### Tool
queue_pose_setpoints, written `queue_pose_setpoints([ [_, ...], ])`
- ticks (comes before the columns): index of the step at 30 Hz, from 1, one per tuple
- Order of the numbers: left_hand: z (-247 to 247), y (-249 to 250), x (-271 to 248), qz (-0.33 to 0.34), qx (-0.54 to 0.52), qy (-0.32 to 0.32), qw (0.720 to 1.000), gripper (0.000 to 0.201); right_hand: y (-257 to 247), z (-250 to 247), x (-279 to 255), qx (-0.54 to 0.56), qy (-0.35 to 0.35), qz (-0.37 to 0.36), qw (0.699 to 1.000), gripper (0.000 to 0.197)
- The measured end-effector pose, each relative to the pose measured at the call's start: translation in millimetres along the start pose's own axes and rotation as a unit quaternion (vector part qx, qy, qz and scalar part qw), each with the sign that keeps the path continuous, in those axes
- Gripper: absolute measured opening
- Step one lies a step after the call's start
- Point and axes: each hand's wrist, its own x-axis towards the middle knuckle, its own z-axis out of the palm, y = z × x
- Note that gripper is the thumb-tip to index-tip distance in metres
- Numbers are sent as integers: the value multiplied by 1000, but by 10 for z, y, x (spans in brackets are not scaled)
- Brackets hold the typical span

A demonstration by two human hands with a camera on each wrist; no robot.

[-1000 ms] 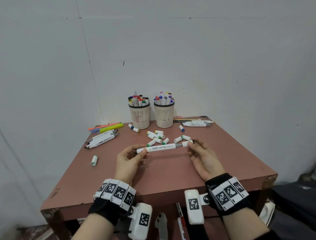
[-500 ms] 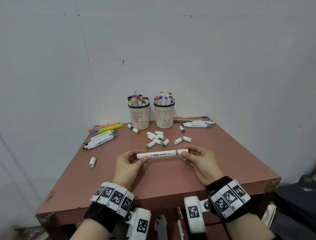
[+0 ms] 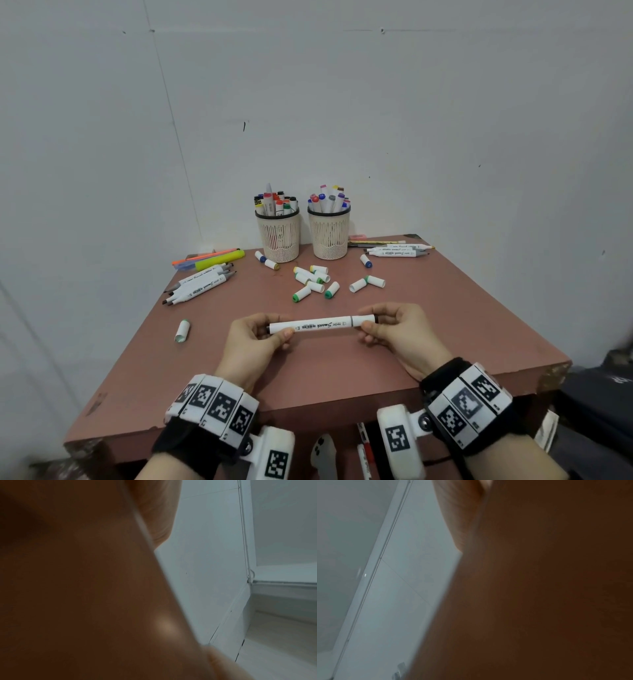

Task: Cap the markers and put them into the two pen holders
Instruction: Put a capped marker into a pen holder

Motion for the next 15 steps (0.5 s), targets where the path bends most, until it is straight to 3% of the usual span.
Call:
queue_pose_setpoints([
  [8, -1, 28, -46, 3, 63, -47, 997, 22, 25, 17, -31, -111, -15, -23, 993, 21],
  [15, -15, 78, -69, 7, 89, -59, 994, 19, -37, 32, -84, -68, -6, -19, 997, 20],
])
